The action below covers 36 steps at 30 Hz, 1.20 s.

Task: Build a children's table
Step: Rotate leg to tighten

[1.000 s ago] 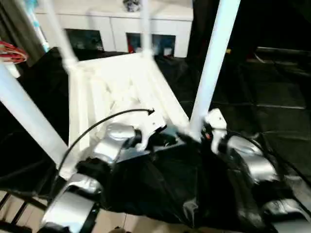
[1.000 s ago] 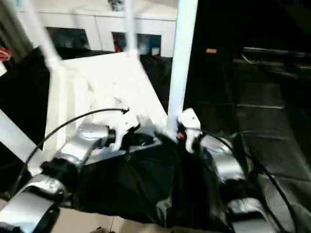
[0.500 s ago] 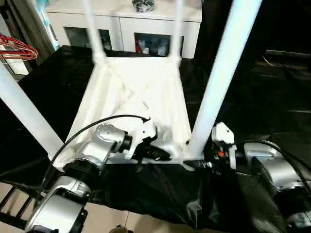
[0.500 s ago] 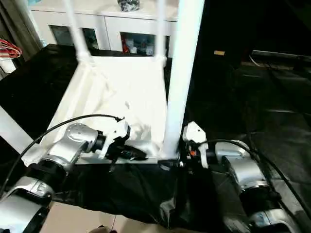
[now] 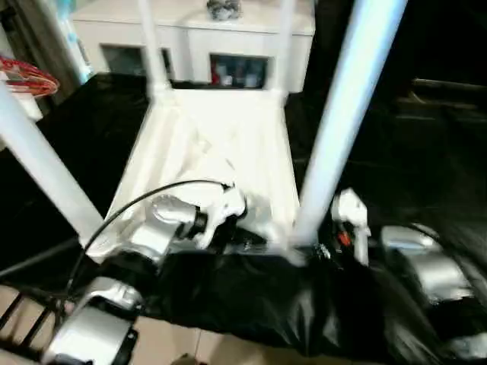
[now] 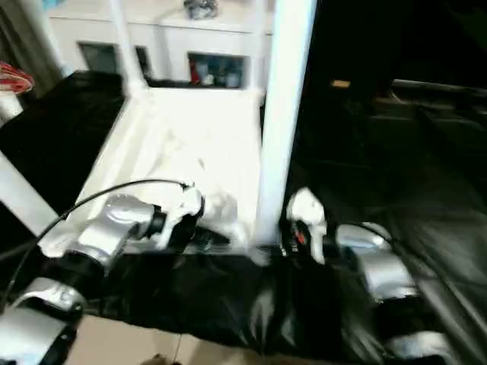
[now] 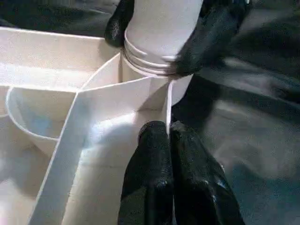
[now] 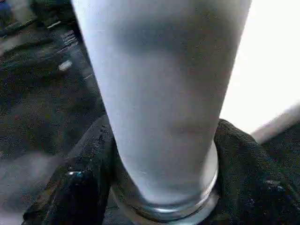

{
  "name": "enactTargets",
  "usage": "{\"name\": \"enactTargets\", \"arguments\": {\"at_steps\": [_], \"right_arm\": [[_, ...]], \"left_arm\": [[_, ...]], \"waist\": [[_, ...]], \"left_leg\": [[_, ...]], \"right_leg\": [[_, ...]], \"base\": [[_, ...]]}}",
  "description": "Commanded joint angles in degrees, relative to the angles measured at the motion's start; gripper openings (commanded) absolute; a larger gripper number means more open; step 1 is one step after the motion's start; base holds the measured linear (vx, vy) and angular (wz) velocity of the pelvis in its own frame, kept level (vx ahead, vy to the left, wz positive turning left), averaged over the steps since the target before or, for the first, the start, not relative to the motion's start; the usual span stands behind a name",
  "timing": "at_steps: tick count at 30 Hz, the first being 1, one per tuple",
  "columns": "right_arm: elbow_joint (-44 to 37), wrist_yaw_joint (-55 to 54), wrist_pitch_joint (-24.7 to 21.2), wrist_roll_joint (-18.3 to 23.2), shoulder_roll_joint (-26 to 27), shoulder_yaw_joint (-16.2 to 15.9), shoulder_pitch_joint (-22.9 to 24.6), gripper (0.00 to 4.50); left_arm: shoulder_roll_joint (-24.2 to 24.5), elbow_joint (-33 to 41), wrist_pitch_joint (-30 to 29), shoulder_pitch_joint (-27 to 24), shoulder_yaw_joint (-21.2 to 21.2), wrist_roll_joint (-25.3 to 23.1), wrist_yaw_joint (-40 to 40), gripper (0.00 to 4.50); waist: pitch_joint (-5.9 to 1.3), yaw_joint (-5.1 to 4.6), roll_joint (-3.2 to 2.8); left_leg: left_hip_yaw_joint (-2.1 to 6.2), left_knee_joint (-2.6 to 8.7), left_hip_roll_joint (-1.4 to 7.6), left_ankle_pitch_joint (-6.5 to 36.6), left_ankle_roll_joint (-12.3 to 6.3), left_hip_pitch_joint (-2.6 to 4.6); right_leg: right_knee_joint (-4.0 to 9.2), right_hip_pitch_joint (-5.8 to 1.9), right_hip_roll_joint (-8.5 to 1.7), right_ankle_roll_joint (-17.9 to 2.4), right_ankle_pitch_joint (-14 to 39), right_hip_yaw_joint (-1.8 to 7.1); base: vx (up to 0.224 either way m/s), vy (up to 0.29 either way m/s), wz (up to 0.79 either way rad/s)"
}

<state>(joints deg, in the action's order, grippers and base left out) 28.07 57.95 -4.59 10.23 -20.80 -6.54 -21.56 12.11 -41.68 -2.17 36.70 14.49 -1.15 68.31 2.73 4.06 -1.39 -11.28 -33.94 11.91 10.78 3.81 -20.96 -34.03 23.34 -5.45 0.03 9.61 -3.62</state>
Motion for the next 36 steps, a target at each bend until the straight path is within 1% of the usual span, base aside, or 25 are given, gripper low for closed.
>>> {"name": "enactTargets", "arguments": {"at_steps": [1,2,3,4,6,8,10,11,12,13,14,15,16,18,19,20,23,24,25,26,27,28,30,32,36], "right_arm": [[4.80,-8.34,-0.15,-4.06,3.51,-1.89,-1.80,2.68],[5.81,-9.86,0.06,-4.46,4.02,-1.68,-2.25,2.68],[7.83,-13.59,-0.26,-4.41,5.95,-0.83,-3.35,2.67],[8.60,-15.25,-0.47,-4.31,6.88,-0.44,-3.82,2.67],[10.71,-21.52,-0.66,-5.17,10.32,0.18,-5.29,2.67],[13.03,-26.42,-0.01,-6.75,12.78,0.20,-6.76,2.67],[13.48,-27.19,0.33,-6.89,13.39,0.25,-7.10,2.67],[14.06,-27.21,1.63,-7.18,14.19,-0.04,-7.61,2.67],[14.20,-26.36,2.10,-6.60,14.37,0.29,-7.84,2.67],[14.32,-26.19,2.26,-6.43,14.42,0.39,-7.93,3.02],[14.48,-25.08,2.38,-5.32,14.26,1.15,-8.27,3.23],[14.63,-24.76,2.36,-4.91,14.19,1.65,-8.48,3.23],[14.47,-24.12,2.23,-4.69,13.84,1.88,-8.53,3.37],[13.86,-22.79,2.35,-4.46,12.60,2.22,-8.39,3.47],[13.35,-21.63,2.60,-4.45,11.64,2.12,-8.17,3.72],[12.56,-20.02,2.32,-4.23,10.76,1.88,-7.78,3.78],[9.84,-14.52,1.08,-3.08,8.24,0.96,-6.25,3.80],[7.59,-10.21,0.82,-2.48,6.28,-0.07,-4.86,3.80],[6.46,-7.82,0.86,-2.27,5.25,-0.58,-4.13,3.80],[4.44,-4.17,0.85,-1.67,3.74,-1.42,-2.87,3.80],[3.84,-3.14,0.86,-1.48,3.32,-1.66,-2.50,3.80],[3.21,-2.09,1.02,-1.37,2.87,-1.89,-2.11,3.80],[-0.36,3.95,1.56,-0.43,0.00,-3.19,-0.03,3.80],[-1.46,6.86,1.06,0.02,-1.30,-3.72,0.62,3.80],[-3.79,10.93,0.20,0.39,-3.76,-4.90,1.66,3.80]], "left_arm": [[-4.87,1.16,0.95,3.05,-0.51,1.38,-4.16,0.00],[-5.35,0.98,0.75,3.18,-0.59,1.28,-5.08,0.00],[-6.94,0.40,0.15,3.64,-0.70,0.83,-8.05,0.00],[-7.65,0.11,-0.16,3.87,-0.74,0.63,-9.41,0.00],[-10.24,-1.01,-0.91,4.82,-0.83,-0.21,-14.98,0.00],[-11.94,-1.88,-1.17,5.53,-1.12,-0.97,-18.79,0.00],[-12.33,-2.13,-1.14,5.65,-1.21,-1.14,-19.53,0.00],[-12.93,-2.32,-0.50,5.47,-1.16,-1.39,-19.88,0.00],[-13.04,-2.11,-0.28,5.18,-1.06,-1.39,-19.39,0.00],[-13.07,-2.07,-0.23,5.12,-1.02,-1.38,-19.31,0.00],[-12.91,-1.74,-0.06,4.78,-0.78,-1.31,-18.57,0.00],[-12.80,-1.66,-0.02,4.67,-0.65,-1.31,-18.37,0.00],[-12.58,-1.58,0.14,4.57,-0.55,-1.32,-18.05,0.00],[-11.96,-1.40,0.35,4.41,-0.52,-1.27,-17.14,0.00],[-11.48,-1.26,0.59,4.30,-0.42,-1.25,-16.35,0.00],[-11.01,-1.07,1.01,4.15,-0.29,-1.07,-15.19,0.00],[-9.74,-0.45,1.67,3.70,-0.10,-0.35,-12.12,0.00],[-8.76,0.24,2.06,3.28,0.00,0.34,-9.53,0.00],[-8.22,0.65,2.22,3.04,0.05,0.72,-8.06,0.00],[-7.40,1.41,2.51,2.63,0.18,1.37,-5.80,0.00],[-7.16,1.65,2.57,2.50,0.22,1.56,-5.15,0.00],[-6.90,1.97,2.51,2.35,0.25,1.80,-4.37,0.00],[-4.89,3.78,1.84,1.53,0.59,3.04,0.59,0.00],[-3.96,3.98,1.96,1.40,0.66,3.02,1.96,0.00],[-2.31,3.69,2.08,1.35,0.74,2.85,4.51,0.00]], "waist": [[-3.17,-0.43,0.72],[-3.22,-1.06,0.84],[-3.25,-1.11,0.68],[-3.20,-1.54,0.70],[-3.27,-1.80,0.84],[-3.34,-1.96,0.67],[-3.44,-2.09,0.64],[-3.54,-1.88,0.52],[-3.57,-1.91,0.52],[-3.63,-1.84,0.48],[-3.68,-1.81,0.43],[-3.72,-1.83,0.43],[-3.72,-1.81,0.36],[-3.74,-1.79,0.40],[-3.75,-1.72,0.38],[-3.76,-1.58,0.37],[-3.84,-1.11,0.33],[-3.84,-1.12,0.34],[-3.95,-0.74,0.35],[-3.82,-0.33,0.40],[-3.90,-0.18,0.43],[-3.85,-0.09,0.44],[-3.72,0.16,0.45],[-3.57,0.45,0.42],[-3.52,0.84,0.48]], "left_leg": [[0.96,4.59,0.98,16.05,-0.79,0.20],[1.04,4.56,0.83,16.62,-0.57,0.28],[1.10,4.54,0.85,16.78,-0.63,0.44],[0.92,4.41,0.87,17.03,-0.86,0.56],[0.91,4.36,0.76,16.41,-1.12,0.44],[0.86,4.31,0.73,15.32,-1.42,0.33],[0.93,4.34,0.68,15.26,-1.58,0.19],[0.79,4.21,0.81,14.89,-1.98,0.46],[0.76,4.18,0.85,14.62,-2.18,0.42],[0.77,4.20,0.83,13.82,-2.68,0.19],[0.72,4.13,0.83,13.45,-3.14,0.17],[0.71,4.12,0.85,13.27,-3.31,0.14],[0.72,4.11,0.85,12.84,-3.55,0.08],[0.66,4.06,0.86,12.75,-3.84,0.11],[0.65,4.06,0.89,12.68,-4.01,0.14],[0.60,3.99,0.91,12.68,-4.25,0.24],[0.55,3.90,1.06,11.43,-5.12,0.28],[0.55,3.89,1.02,11.12,-5.26,0.14],[0.56,3.82,1.06,10.73,-5.37,0.28],[0.38,3.77,1.20,9.96,-6.30,0.01],[0.41,3.78,1.30,9.91,-6.39,0.10],[0.30,3.68,1.32,10.03,-6.54,0.14],[0.33,3.84,1.38,11.21,-6.07,0.26],[0.38,4.05,1.52,12.51,-5.59,0.23],[0.37,4.13,1.51,13.48,-4.56,0.54]], "right_leg": [[4.91,-2.66,-2.79,-10.34,23.75,1.59],[5.15,-2.66,-2.69,-9.62,25.11,1.48],[5.22,-2.60,-2.78,-9.54,25.36,1.50],[5.31,-2.25,-2.64,-9.87,24.86,1.66],[5.30,-2.34,-2.58,-9.99,24.52,1.66],[5.26,-2.36,-2.49,-10.30,22.83,1.63],[5.08,-2.54,-2.46,-10.54,22.11,1.55],[5.08,-2.38,-2.49,-10.92,20.41,1.72],[4.93,-2.37,-2.48,-11.39,19.21,1.77],[4.67,-2.67,-2.46,-12.02,17.17,1.72],[4.54,-2.70,-2.45,-12.44,15.96,1.73],[4.45,-2.75,-2.45,-12.69,15.31,1.72],[4.34,-2.82,-2.41,-13.03,14.47,1.71],[4.28,-2.89,-2.44,-13.41,13.77,1.72],[4.28,-2.92,-2.45,-13.49,13.60,1.71],[4.31,-2.91,-2.48,-13.64,13.38,1.75],[4.04,-2.96,-2.46,-14.21,11.11,1.83],[3.98,-3.06,-2.45,-14.31,10.68,1.83],[3.93,-3.23,-2.47,-14.39,10.03,1.76],[3.60,-3.20,-2.38,-15.01,7.96,1.80],[3.57,-3.28,-2.41,-15.01,7.84,1.75],[3.50,-3.07,-2.39,-15.27,7.79,1.78],[3.78,-3.05,-2.55,-15.00,10.57,1.74],[4.05,-2.95,-2.57,-14.06,13.39,1.83],[4.27,-2.69,-2.55,-13.32,15.40,1.92]], "base": [[0.000,0.000,0.00],[0.000,0.000,0.00],[0.000,0.000,0.00],[0.000,0.000,0.00],[0.000,0.000,0.00],[0.000,0.000,0.00],[0.000,0.000,0.00],[0.000,0.000,0.00],[0.000,0.000,0.00],[0.000,0.000,0.00],[0.000,0.000,0.00],[0.000,0.000,0.00],[0.000,0.000,0.00],[0.000,0.000,0.00],[0.000,0.000,0.00],[0.000,0.000,0.00],[0.000,0.000,0.00],[0.000,0.000,0.00],[0.000,0.000,0.00],[0.000,0.000,0.00],[0.000,0.000,0.00],[0.000,0.000,0.00],[0.000,0.000,0.00],[0.000,0.000,0.00],[0.000,0.000,0.00]]}}
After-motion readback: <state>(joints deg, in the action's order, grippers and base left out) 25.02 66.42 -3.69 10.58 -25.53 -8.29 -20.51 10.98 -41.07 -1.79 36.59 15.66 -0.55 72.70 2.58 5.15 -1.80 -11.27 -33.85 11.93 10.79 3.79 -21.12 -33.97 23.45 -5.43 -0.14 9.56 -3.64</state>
